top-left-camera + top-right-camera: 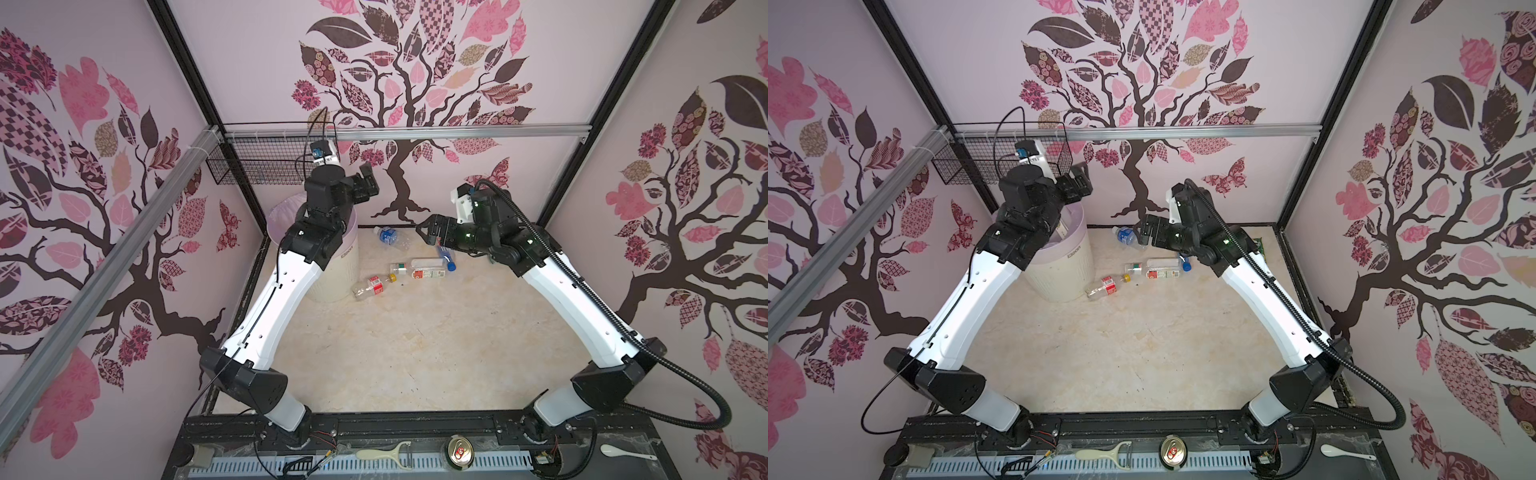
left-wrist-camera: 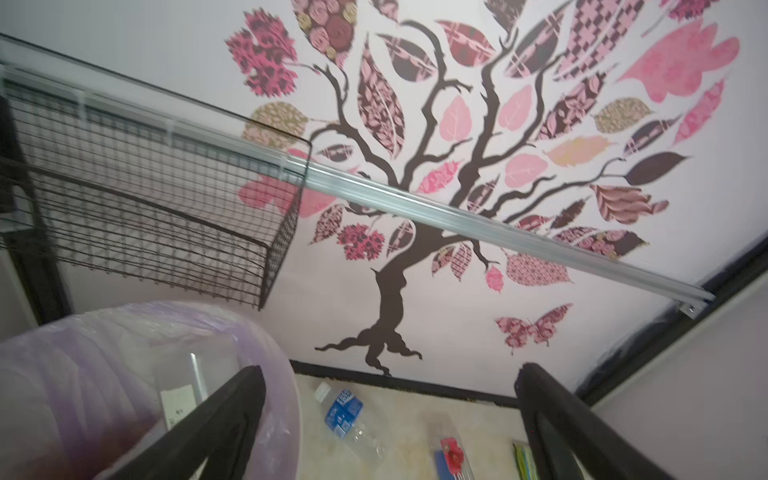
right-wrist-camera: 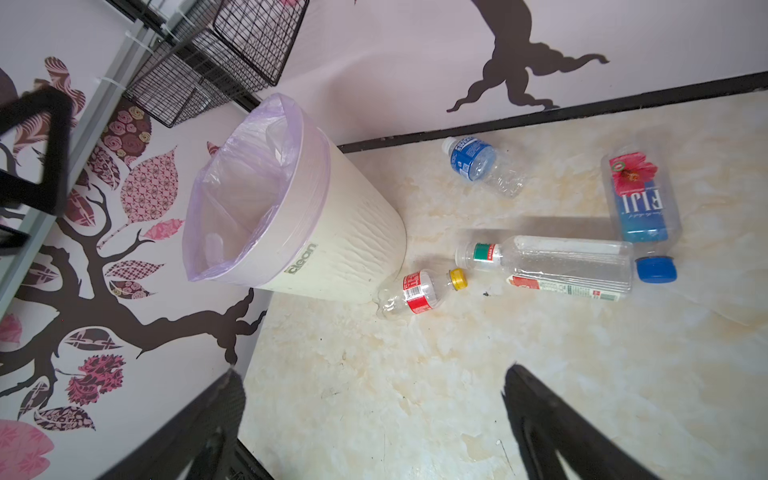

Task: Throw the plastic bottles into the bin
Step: 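Lower both grippers toward the Fiji bottle lying on the table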

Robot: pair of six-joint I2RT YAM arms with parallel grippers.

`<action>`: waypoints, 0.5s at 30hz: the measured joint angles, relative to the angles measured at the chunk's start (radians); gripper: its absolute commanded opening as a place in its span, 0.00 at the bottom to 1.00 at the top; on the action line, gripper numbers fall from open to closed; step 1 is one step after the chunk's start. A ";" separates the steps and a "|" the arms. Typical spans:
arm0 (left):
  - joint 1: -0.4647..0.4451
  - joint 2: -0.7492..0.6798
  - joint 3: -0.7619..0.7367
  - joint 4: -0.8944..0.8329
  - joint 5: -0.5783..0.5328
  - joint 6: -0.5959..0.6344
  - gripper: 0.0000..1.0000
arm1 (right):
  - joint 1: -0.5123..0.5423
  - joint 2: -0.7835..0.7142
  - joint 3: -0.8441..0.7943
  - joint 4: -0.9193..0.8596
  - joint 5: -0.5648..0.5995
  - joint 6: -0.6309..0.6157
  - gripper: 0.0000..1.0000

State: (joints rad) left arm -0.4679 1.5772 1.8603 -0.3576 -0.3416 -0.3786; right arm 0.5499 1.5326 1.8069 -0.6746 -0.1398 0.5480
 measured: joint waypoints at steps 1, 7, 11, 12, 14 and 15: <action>-0.021 0.000 -0.013 -0.008 0.008 -0.008 0.98 | -0.007 -0.008 -0.001 -0.003 0.007 0.003 1.00; -0.122 0.000 -0.101 -0.054 0.061 -0.054 0.98 | -0.145 -0.098 -0.106 -0.015 0.022 0.027 1.00; -0.174 -0.001 -0.181 -0.093 0.108 -0.089 0.98 | -0.232 -0.121 -0.172 -0.043 0.068 0.032 1.00; -0.184 -0.002 -0.204 -0.103 0.124 -0.102 0.98 | -0.236 -0.121 -0.186 -0.047 0.077 0.031 1.00; -0.194 -0.003 -0.252 -0.126 0.157 -0.131 0.98 | -0.238 -0.116 -0.208 -0.056 0.090 0.026 1.00; -0.195 -0.003 -0.274 -0.140 0.176 -0.147 0.98 | -0.240 -0.109 -0.213 -0.061 0.098 0.023 1.00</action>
State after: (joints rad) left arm -0.6624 1.5742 1.5860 -0.4976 -0.1654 -0.5255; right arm 0.3103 1.4235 1.5936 -0.7353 -0.0414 0.5705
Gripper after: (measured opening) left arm 0.983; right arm 0.997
